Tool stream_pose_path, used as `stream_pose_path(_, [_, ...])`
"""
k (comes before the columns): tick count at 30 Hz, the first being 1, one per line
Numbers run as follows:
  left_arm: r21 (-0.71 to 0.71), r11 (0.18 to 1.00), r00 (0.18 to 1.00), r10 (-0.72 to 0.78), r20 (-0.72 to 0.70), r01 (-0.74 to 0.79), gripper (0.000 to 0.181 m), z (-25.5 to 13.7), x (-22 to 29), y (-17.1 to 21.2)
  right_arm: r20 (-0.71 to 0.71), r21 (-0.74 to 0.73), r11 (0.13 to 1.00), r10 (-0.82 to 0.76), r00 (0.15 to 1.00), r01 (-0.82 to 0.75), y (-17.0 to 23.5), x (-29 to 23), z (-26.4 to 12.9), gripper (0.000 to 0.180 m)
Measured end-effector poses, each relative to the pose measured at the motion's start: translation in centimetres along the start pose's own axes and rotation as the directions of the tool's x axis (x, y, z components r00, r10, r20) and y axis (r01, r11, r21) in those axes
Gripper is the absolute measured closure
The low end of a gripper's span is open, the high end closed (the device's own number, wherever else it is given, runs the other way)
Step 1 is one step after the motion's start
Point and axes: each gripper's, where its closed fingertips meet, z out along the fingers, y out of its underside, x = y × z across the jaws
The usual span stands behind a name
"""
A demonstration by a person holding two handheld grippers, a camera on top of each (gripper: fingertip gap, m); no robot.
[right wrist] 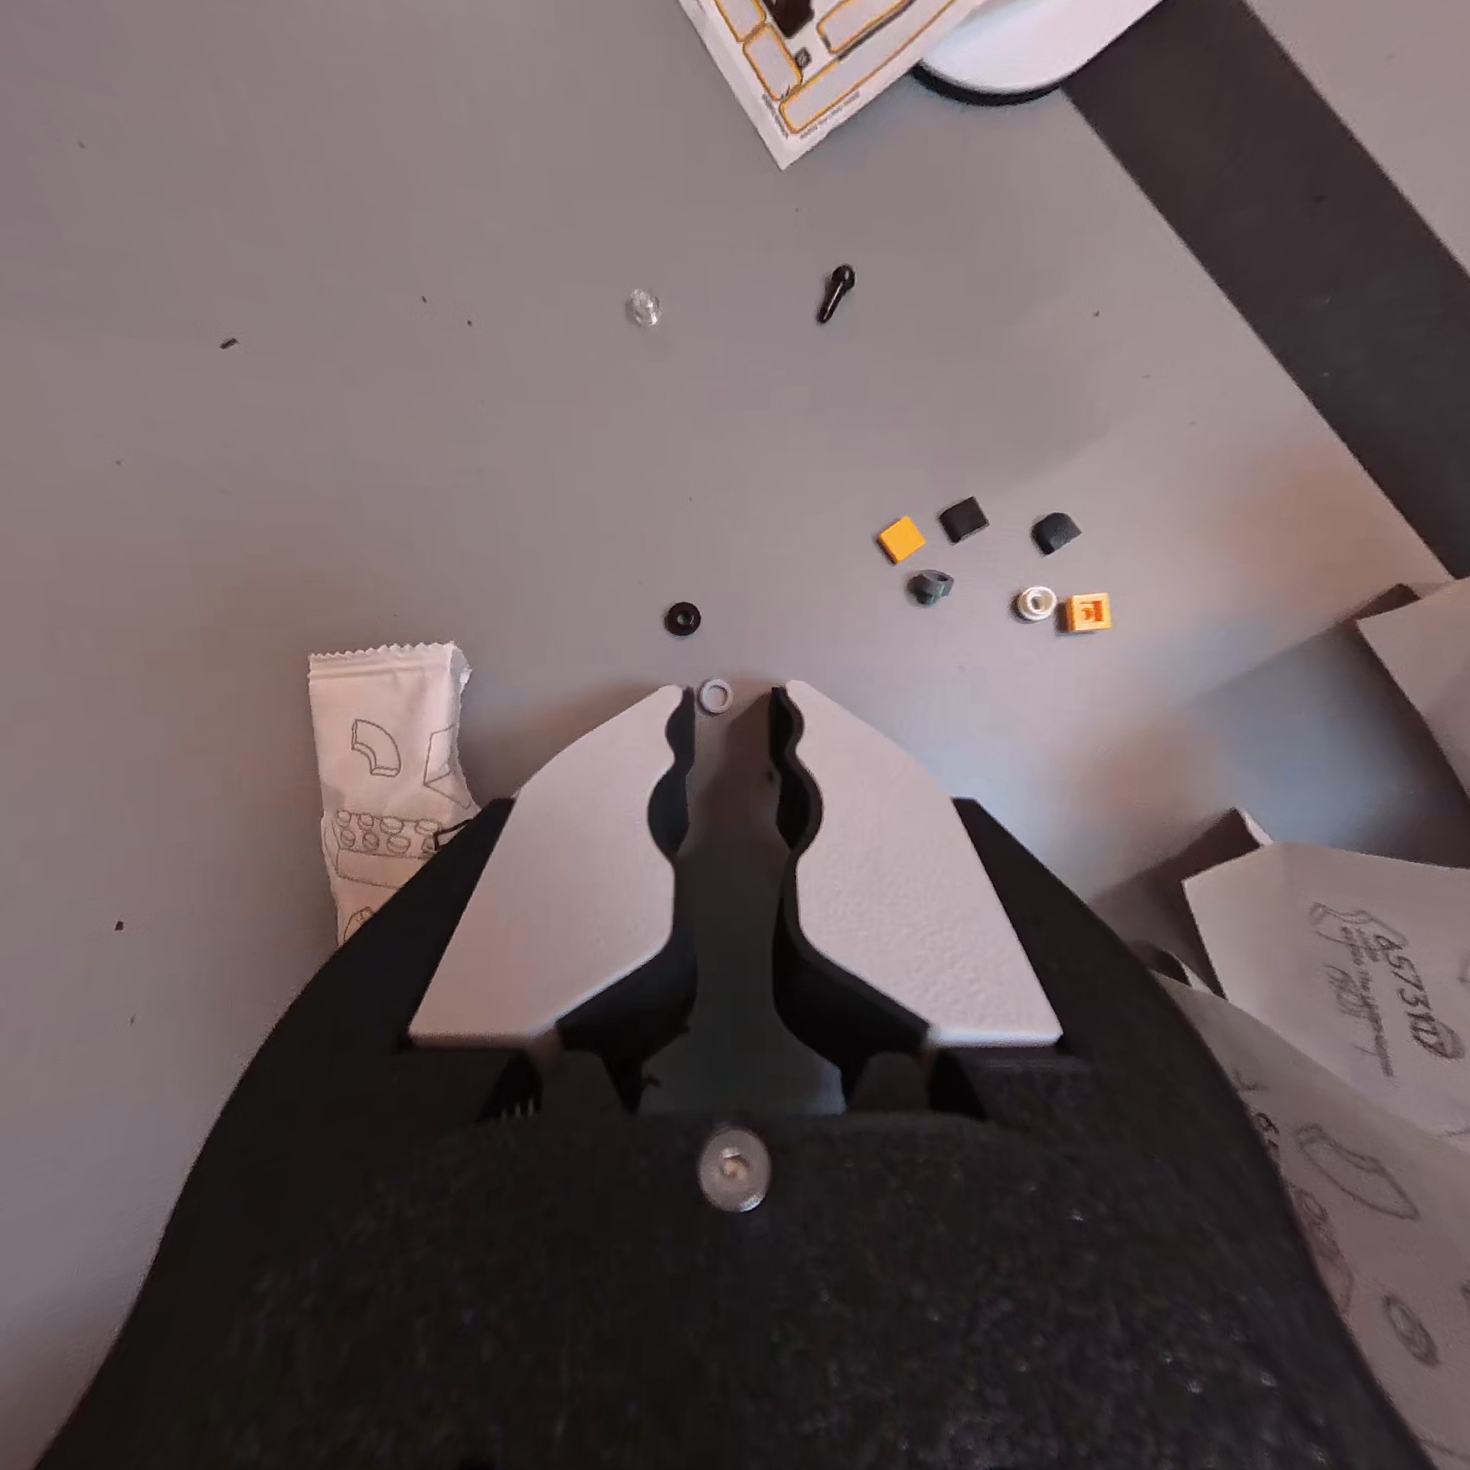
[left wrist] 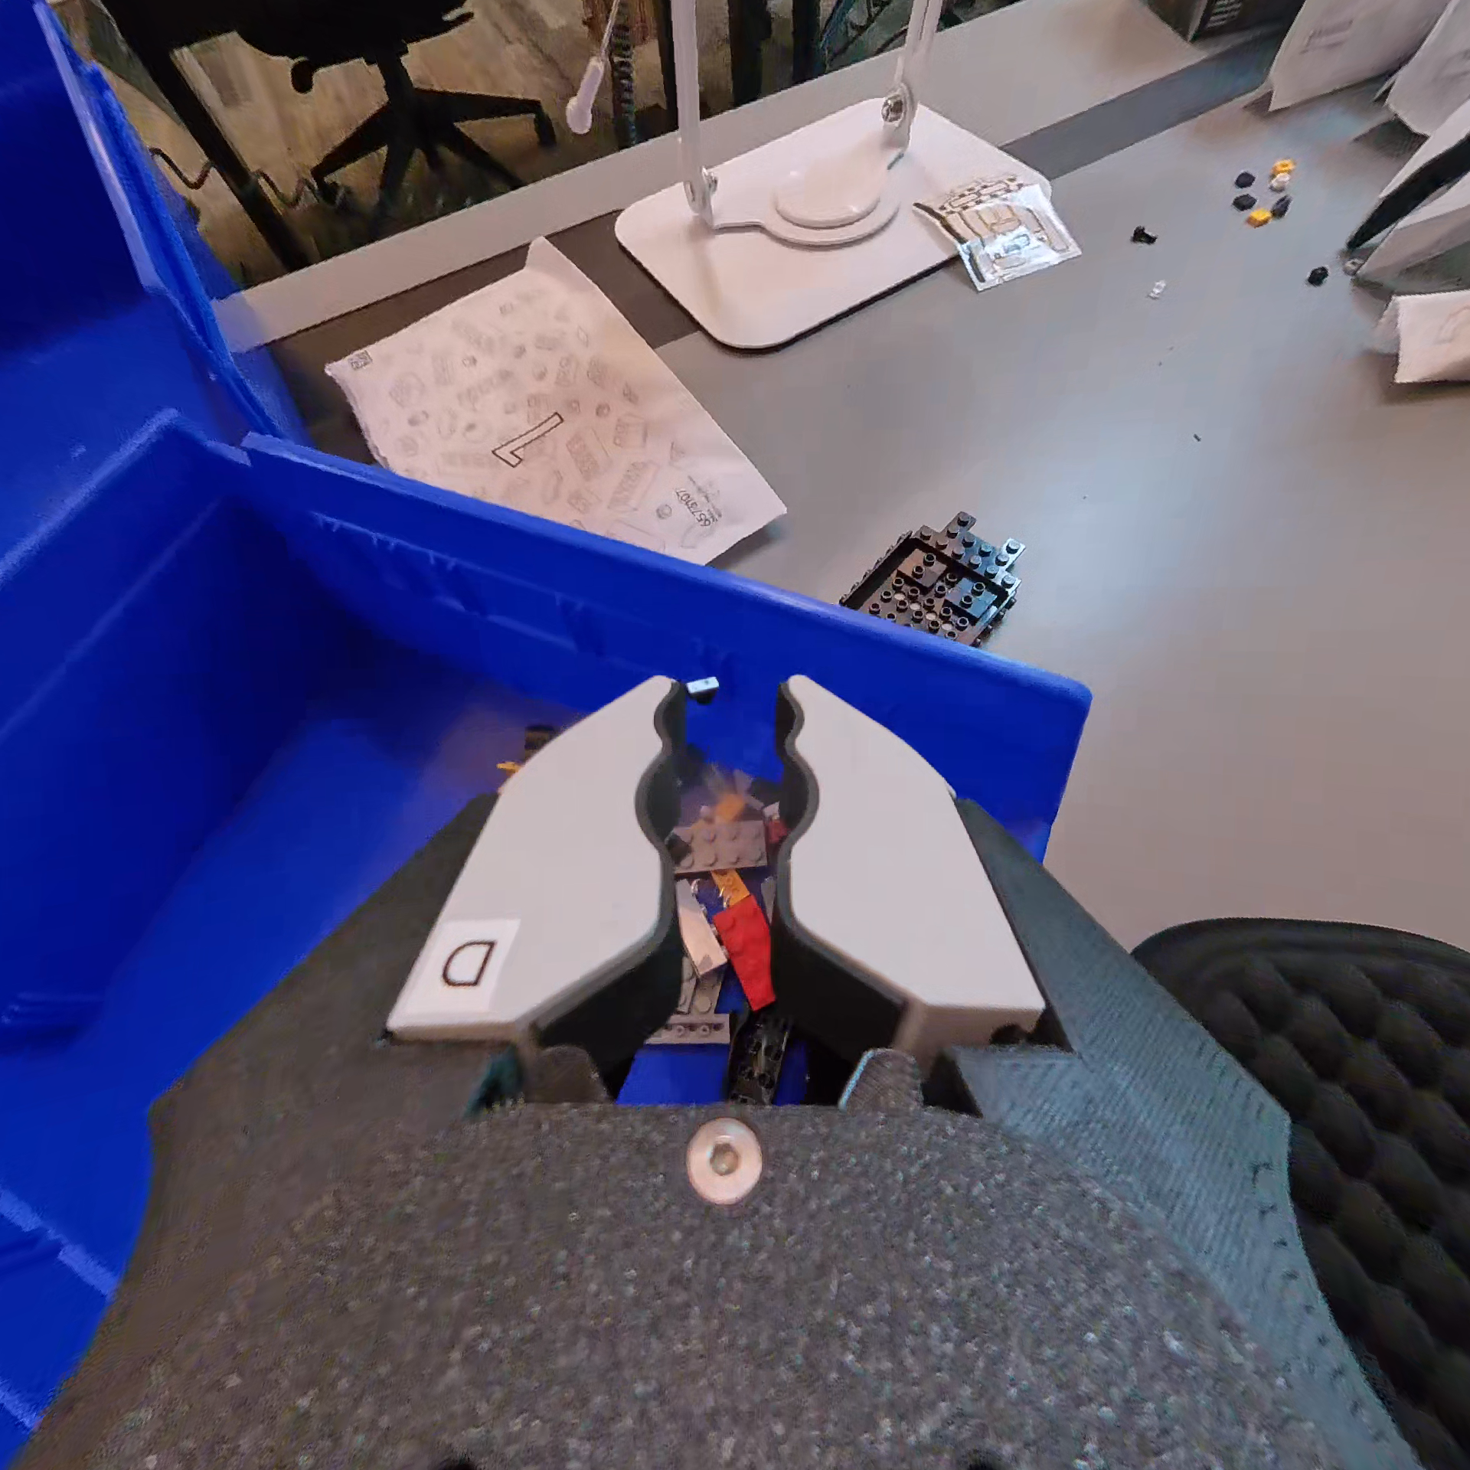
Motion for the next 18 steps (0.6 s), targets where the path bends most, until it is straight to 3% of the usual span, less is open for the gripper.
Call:
stream_pose_path(8, [-0.018, 1.000, 1.000, 0.008, -0.005, -0.008, 0.153, -0.1, 0.0, 0.3, 0.021, -0.008, 1.000, 0.003, 1.000, -0.003, -0.1, -0.5, 0.1, 0.173])
stream_pose_path(13, [-0.056, 0.998, 0.993, 0.000, -0.114, -0.007, 0.137, 0.0, 1.6, 0.9, 0.025, 0.000, 1.000, 0.009, 1.000, -0.009, -0.1, -0.5, 0.1, 0.173])
stream_pose_path(16, [-0.007, 0.999, 0.991, 0.034, -0.128, -0.035, 0.133, -0.2, 2.2, 0.1, 0.029, 0.025, 0.999, -0.021, 0.999, 0.021, -0.7, -1.1, -0.2, 0.174])
stream_pose_path(18, [0.087, 0.994, 0.984, 0.081, -0.156, -0.068, 0.136, -0.9, 3.2, -1.5, 0.098, 0.121, 0.992, -0.057, 0.994, 0.045, -2.8, -3.2, -1.1, 0.174])
